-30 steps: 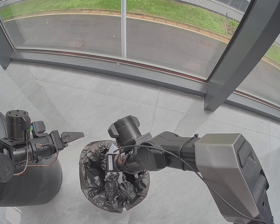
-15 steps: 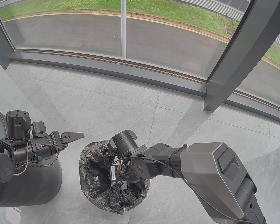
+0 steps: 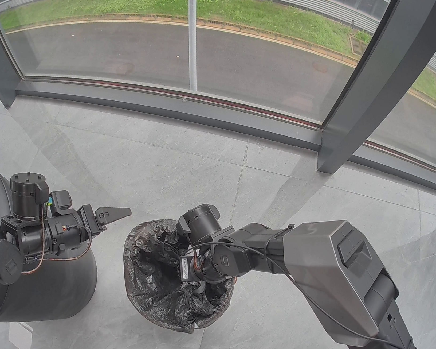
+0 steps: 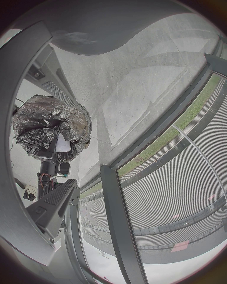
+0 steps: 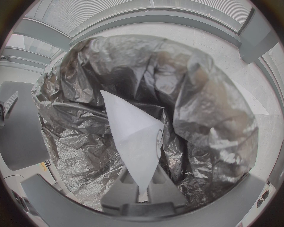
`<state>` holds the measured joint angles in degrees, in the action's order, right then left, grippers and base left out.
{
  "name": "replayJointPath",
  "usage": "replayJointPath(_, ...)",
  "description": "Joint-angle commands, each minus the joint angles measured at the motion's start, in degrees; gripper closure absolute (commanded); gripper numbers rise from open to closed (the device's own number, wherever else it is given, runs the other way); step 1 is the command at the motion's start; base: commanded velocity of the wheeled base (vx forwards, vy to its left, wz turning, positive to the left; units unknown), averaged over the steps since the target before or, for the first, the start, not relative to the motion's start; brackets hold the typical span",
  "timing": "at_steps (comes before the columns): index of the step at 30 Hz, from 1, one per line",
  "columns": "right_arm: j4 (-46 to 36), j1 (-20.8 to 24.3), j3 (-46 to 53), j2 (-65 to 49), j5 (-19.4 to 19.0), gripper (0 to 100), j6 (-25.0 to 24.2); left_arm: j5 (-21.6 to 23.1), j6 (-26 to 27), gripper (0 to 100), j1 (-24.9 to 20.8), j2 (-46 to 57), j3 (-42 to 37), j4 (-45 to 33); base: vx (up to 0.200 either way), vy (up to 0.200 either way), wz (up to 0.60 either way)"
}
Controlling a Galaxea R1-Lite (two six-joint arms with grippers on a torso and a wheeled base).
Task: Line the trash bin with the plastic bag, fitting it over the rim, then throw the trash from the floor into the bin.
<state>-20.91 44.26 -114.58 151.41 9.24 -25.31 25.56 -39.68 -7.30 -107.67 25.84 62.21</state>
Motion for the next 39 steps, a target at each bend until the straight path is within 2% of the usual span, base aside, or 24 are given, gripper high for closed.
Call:
replayJointPath(1,0.0,-0.1,0.0,0.1,0.2,0,-0.1,0.0,0.0,0,0.0,-0.2,0.0,0.0,0.000,0.000,0.00)
replayJointPath(6,0.0,0.0,0.0,-0.9,0.5,0,-0.4,0.0,0.0,0,0.0,-0.2,0.0,0.0,0.000,0.000,0.00)
replayJointPath(12,-0.3,1.3,0.0,-5.3,3.0,0,-0.8,0.0,0.0,0,0.0,-0.3,0.0,0.0,0.000,0.000,0.00)
replayJointPath(18,-0.1,2.9,0.0,-7.3,2.9,0,-0.8,0.0,0.0,0,-0.1,-0.8,0.0,0.0,0.000,0.000,0.00)
replayJointPath(39,-0.5,2.7,0.0,8.2,3.2,0,-0.1,0.0,0.0,0,0.0,-0.8,0.2,0.0,0.000,0.000,0.00)
